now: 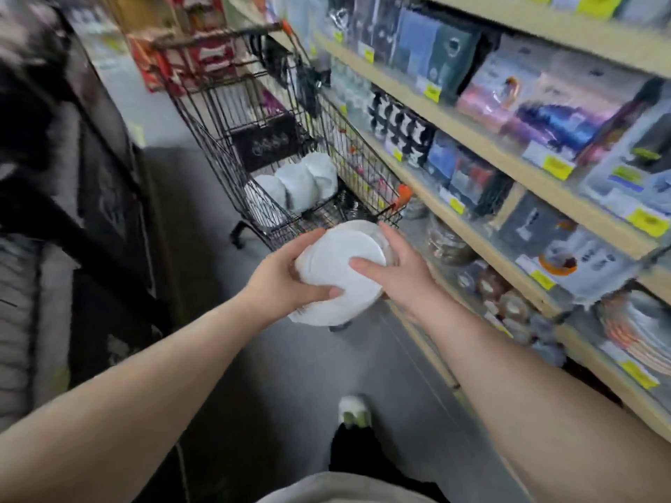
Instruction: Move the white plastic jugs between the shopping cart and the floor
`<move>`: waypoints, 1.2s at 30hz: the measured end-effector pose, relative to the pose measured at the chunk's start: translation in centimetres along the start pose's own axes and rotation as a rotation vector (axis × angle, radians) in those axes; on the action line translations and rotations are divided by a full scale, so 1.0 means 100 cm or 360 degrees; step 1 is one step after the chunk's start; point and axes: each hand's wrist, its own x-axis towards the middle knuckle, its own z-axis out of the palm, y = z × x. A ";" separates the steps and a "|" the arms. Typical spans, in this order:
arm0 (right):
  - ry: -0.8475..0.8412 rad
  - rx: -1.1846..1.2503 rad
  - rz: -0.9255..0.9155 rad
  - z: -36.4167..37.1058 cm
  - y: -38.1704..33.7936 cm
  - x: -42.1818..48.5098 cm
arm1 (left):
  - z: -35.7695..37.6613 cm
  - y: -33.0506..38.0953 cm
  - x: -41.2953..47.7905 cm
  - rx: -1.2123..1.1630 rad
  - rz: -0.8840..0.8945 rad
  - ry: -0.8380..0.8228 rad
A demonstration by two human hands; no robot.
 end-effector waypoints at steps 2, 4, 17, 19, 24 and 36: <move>-0.0136 0.0000 -0.0056 0.016 -0.009 0.038 | -0.022 -0.001 0.021 0.0079 -0.0023 0.0118; -0.0257 -0.0013 -0.0076 0.031 -0.021 0.076 | -0.043 -0.002 0.043 0.0100 -0.0038 0.0229; -0.0535 -0.0018 -0.0135 0.141 -0.076 0.265 | -0.173 -0.012 0.181 0.0055 -0.0042 0.0521; -0.0468 0.0003 -0.0150 0.161 -0.080 0.294 | -0.201 -0.017 0.212 0.0081 -0.0022 0.0447; -0.0192 0.0081 -0.0071 0.210 -0.092 0.360 | -0.275 -0.022 0.297 0.0181 0.0019 0.0176; 0.0475 0.0196 0.0188 0.210 -0.087 0.451 | -0.298 -0.027 0.477 0.0323 -0.0013 -0.0531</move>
